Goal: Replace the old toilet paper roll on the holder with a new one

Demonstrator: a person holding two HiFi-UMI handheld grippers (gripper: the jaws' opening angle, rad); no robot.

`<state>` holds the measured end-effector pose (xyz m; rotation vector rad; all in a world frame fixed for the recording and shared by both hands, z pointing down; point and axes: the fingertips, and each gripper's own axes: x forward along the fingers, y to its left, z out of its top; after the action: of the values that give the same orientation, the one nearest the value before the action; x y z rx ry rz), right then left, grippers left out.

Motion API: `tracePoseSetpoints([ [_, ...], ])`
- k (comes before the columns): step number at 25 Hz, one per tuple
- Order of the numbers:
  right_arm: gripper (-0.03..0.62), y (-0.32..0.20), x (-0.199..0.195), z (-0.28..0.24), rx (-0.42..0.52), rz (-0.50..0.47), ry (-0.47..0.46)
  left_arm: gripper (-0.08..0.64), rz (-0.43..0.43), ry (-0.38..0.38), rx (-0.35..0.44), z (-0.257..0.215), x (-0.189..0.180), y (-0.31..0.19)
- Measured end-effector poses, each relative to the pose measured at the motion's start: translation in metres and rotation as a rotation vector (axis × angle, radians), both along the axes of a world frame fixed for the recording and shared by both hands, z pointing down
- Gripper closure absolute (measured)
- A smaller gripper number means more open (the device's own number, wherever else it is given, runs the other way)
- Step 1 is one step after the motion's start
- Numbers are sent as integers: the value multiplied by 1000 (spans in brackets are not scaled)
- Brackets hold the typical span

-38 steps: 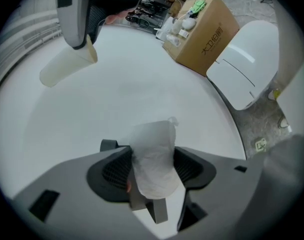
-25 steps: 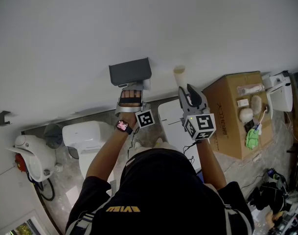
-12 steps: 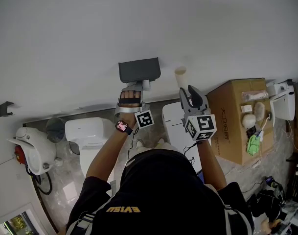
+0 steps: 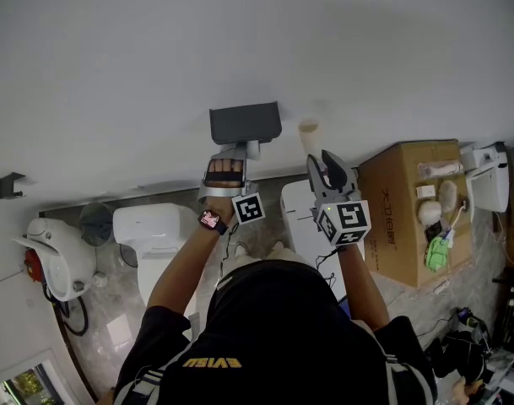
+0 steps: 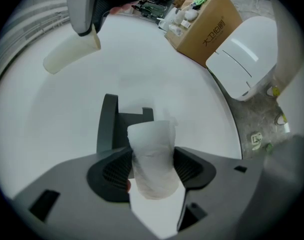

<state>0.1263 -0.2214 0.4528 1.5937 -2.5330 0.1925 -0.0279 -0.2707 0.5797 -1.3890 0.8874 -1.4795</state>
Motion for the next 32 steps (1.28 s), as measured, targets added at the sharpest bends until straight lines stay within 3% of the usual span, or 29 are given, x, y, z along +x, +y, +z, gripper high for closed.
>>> tracePoseSetpoints([
  [22, 479, -5, 0, 1, -8, -2, -4, 293, -6, 55, -11, 3, 1, 8],
  [29, 479, -3, -7, -1, -3, -22, -2, 278, -33, 172, -39, -7, -10, 32],
  [32, 479, -4, -12, -3, 1, -31, 1, 278, -49, 238, -10, -22, -21, 38],
])
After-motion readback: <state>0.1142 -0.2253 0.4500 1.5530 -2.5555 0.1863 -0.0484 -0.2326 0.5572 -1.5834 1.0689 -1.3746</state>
